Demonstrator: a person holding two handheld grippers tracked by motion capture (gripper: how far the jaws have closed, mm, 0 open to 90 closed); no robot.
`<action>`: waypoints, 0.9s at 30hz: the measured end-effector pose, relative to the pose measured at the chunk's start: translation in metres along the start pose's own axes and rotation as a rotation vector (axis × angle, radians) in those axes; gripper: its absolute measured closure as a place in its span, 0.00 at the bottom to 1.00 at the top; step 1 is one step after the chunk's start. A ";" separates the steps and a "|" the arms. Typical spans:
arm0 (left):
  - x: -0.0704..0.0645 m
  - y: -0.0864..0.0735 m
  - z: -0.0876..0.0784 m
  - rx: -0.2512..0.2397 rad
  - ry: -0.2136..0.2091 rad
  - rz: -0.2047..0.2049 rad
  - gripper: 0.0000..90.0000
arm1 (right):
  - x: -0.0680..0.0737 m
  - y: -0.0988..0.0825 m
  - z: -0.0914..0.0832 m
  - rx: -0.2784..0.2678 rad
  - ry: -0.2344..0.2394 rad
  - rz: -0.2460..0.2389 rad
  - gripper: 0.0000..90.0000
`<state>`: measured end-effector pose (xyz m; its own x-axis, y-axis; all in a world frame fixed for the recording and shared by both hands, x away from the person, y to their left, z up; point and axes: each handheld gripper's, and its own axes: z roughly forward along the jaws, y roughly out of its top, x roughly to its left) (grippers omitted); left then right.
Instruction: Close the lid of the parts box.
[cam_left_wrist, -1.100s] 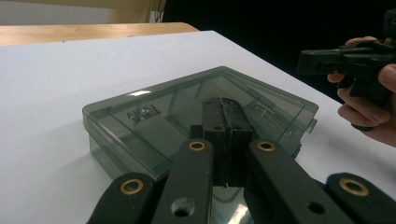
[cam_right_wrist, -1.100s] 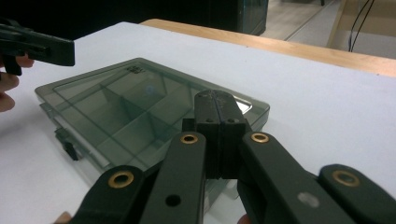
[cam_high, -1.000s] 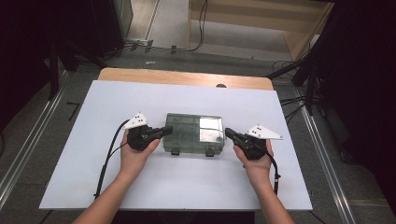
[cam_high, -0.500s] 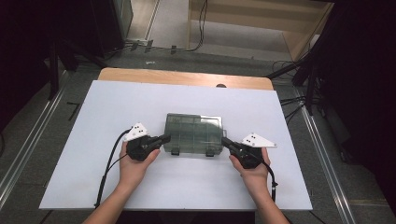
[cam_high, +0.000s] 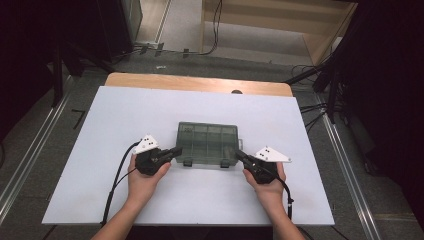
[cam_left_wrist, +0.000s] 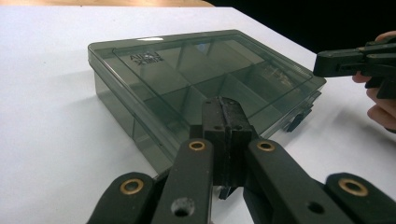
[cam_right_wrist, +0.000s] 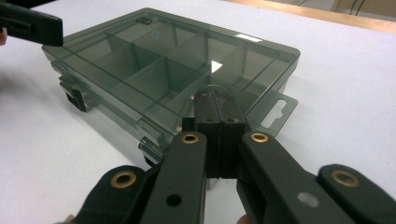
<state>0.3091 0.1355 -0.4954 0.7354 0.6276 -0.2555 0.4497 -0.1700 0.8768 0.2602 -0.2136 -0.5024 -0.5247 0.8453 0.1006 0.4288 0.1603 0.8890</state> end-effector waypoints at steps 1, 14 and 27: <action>0.000 0.000 0.000 0.000 0.003 0.002 0.99 | 0.000 0.000 0.000 0.000 -0.001 -0.003 0.98; -0.004 -0.002 0.004 0.026 0.017 -0.013 0.99 | 0.004 -0.004 0.003 0.010 0.022 -0.013 0.98; -0.008 -0.004 -0.006 -0.020 -0.041 0.035 0.65 | 0.000 -0.003 0.002 -0.031 0.117 0.011 0.53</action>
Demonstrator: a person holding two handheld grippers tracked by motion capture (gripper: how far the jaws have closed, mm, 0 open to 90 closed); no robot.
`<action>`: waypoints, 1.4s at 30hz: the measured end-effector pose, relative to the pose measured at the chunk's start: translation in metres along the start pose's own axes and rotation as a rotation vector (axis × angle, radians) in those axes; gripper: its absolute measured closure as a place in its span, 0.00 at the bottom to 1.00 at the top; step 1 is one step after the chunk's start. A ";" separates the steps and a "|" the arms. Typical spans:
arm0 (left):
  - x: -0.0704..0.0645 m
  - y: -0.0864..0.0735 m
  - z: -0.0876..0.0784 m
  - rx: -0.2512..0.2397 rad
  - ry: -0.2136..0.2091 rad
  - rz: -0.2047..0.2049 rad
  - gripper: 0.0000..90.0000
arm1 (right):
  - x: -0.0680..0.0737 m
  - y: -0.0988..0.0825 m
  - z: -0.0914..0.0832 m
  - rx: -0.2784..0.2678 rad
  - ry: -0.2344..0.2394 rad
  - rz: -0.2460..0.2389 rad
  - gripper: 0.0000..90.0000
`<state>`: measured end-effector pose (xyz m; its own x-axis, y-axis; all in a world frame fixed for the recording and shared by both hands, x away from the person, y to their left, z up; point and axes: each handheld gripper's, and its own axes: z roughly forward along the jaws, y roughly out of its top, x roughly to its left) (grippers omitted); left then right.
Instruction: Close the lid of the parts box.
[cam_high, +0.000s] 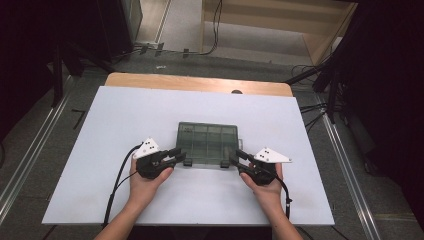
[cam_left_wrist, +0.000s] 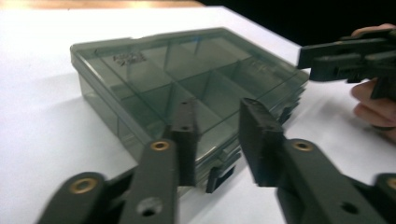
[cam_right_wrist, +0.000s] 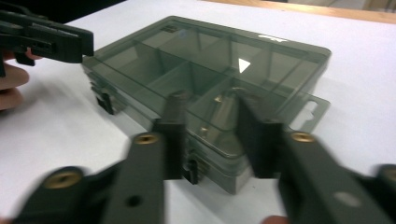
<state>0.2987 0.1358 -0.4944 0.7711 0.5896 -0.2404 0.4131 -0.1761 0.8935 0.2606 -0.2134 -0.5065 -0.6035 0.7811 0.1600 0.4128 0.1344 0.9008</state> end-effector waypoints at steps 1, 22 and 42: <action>0.000 0.000 -0.001 -0.007 0.001 0.001 0.58 | 0.000 0.000 0.000 0.000 0.003 -0.001 0.45; 0.012 -0.004 -0.047 -0.073 -0.001 0.016 0.00 | -0.007 -0.004 -0.022 -0.055 -0.014 0.018 0.00; 0.025 -0.019 -0.085 -0.073 0.058 0.004 0.00 | -0.023 -0.012 -0.050 -0.065 -0.050 0.028 0.00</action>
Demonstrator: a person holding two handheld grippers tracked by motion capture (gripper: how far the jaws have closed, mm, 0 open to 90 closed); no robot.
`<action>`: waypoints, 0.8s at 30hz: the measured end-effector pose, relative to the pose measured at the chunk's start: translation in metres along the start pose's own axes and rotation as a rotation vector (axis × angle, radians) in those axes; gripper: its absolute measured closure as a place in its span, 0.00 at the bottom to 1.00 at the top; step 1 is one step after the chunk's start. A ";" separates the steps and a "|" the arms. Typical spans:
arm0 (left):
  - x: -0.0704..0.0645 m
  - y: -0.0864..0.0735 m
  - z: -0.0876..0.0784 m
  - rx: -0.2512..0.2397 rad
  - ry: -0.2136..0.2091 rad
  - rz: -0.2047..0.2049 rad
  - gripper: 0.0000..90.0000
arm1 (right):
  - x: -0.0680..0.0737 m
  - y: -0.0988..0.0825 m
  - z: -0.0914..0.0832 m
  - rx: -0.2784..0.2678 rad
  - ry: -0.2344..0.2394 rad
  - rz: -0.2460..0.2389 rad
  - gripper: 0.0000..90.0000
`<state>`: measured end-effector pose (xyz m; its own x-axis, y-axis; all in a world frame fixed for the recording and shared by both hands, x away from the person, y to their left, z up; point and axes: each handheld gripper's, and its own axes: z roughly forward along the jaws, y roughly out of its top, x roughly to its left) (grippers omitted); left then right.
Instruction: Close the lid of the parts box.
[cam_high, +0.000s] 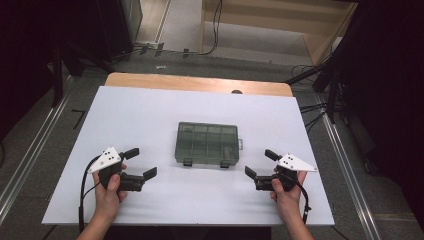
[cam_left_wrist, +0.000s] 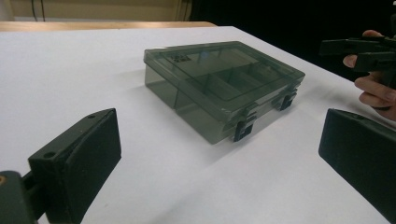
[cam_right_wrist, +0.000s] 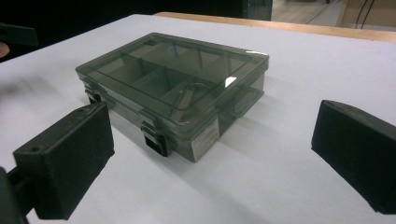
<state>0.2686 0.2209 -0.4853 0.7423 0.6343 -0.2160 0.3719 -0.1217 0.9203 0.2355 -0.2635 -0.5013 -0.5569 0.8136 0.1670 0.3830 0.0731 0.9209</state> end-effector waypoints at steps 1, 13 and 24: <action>0.001 0.000 -0.002 0.001 0.002 -0.001 0.00 | -0.001 -0.001 -0.001 0.003 -0.004 0.003 0.00; 0.010 -0.005 -0.019 -0.001 0.030 -0.001 0.00 | -0.013 -0.005 -0.015 -0.001 -0.035 0.007 0.00; 0.019 -0.009 -0.041 -0.009 0.060 -0.009 0.00 | -0.023 -0.006 -0.026 0.000 -0.068 0.020 0.00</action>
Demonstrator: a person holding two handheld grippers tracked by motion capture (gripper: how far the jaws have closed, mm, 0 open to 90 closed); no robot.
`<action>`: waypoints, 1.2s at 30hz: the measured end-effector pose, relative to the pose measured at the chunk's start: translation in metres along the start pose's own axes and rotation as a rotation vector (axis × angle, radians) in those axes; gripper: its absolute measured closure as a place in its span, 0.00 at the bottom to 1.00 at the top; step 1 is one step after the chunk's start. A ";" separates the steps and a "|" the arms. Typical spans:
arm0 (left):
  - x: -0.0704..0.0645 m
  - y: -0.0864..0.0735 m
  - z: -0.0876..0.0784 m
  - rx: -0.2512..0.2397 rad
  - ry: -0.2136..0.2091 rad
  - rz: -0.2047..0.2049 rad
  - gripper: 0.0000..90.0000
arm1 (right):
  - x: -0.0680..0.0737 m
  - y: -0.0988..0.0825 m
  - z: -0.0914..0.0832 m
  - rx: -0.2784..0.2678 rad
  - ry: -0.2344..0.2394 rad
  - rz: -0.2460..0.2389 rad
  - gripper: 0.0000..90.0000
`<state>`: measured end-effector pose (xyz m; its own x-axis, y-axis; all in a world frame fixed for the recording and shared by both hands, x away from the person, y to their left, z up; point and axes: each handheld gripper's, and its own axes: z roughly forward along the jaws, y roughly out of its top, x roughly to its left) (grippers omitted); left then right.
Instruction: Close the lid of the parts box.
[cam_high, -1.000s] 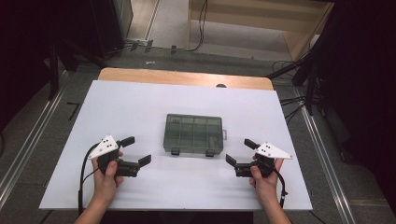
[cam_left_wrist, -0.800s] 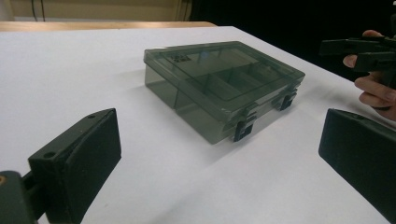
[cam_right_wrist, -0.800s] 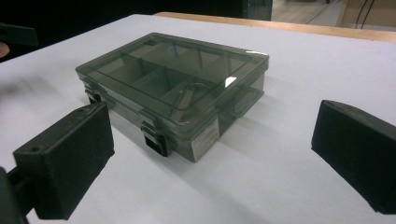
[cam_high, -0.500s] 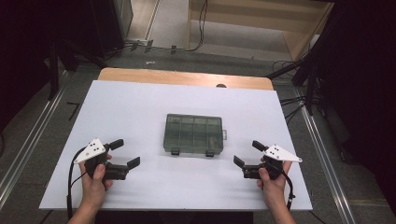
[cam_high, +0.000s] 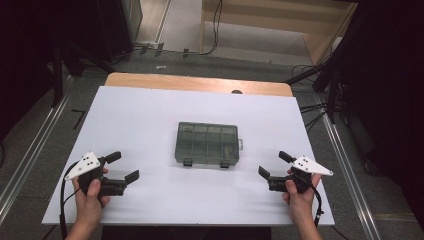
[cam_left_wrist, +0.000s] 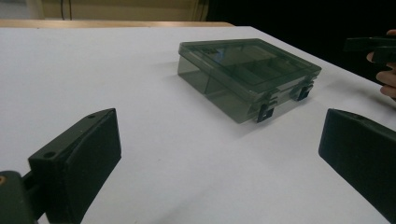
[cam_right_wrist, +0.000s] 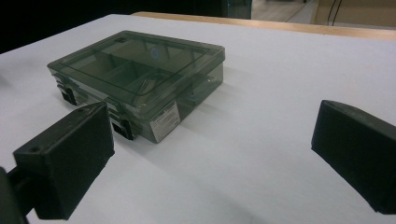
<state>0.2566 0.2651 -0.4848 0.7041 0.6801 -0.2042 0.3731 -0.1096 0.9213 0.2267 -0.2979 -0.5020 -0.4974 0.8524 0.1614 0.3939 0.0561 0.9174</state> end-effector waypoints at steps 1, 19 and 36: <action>0.001 0.000 -0.002 -0.003 0.003 -0.005 0.00 | -0.001 0.000 -0.001 0.001 -0.006 -0.003 0.00; 0.023 -0.006 -0.032 -0.016 0.061 -0.025 0.00 | -0.019 -0.007 -0.012 0.010 -0.054 0.012 0.00; 0.045 -0.011 -0.056 -0.019 0.141 -0.042 0.00 | -0.037 -0.016 -0.028 0.002 -0.114 0.036 0.00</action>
<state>0.2503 0.3369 -0.4858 0.5954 0.7792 -0.1956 0.3880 -0.0657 0.9193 0.2174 -0.3451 -0.5127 -0.3918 0.9074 0.1523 0.4115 0.0248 0.9111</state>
